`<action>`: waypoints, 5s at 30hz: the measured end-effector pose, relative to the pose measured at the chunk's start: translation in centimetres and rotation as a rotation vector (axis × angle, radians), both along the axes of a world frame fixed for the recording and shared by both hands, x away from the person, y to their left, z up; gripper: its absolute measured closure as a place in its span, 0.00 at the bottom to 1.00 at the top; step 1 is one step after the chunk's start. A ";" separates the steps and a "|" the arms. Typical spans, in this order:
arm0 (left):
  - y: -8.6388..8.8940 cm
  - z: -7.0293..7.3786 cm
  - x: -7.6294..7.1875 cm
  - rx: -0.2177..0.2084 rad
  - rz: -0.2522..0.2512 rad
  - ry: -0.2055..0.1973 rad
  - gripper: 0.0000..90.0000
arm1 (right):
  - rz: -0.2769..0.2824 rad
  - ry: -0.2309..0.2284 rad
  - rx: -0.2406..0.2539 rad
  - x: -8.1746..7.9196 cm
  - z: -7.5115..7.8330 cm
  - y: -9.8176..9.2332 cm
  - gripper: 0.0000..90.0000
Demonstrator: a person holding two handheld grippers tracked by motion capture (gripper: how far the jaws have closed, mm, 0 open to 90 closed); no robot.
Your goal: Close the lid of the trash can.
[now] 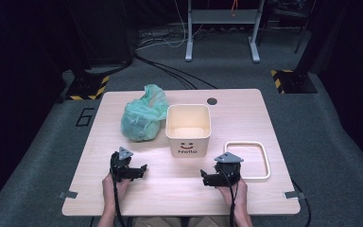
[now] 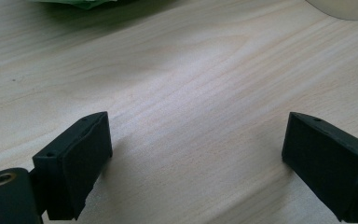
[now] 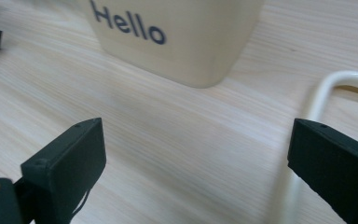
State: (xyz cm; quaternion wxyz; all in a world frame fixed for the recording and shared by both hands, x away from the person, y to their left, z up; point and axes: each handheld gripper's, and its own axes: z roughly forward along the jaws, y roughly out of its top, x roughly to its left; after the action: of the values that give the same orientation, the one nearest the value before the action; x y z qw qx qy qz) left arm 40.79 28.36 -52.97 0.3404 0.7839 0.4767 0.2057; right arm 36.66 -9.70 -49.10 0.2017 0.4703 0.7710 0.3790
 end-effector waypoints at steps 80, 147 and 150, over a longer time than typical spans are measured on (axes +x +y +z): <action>0.0 0.0 0.1 0.000 0.007 -0.002 0.10 | -0.417 0.142 0.017 6.9 0.2 -17.6 0.90; 0.0 0.0 0.1 -0.002 0.006 -0.007 0.11 | -0.366 0.070 0.030 8.8 10.4 -14.5 0.91; 0.0 0.0 0.1 -0.002 0.006 -0.007 0.11 | -0.365 0.066 0.035 8.9 10.7 -14.3 0.91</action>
State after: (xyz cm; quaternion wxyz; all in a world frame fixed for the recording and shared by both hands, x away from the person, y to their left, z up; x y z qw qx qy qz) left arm 40.86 28.40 -52.95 0.3423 0.7814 0.4781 0.2090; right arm 45.57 -24.03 -38.42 0.2332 0.6180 0.6725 0.3338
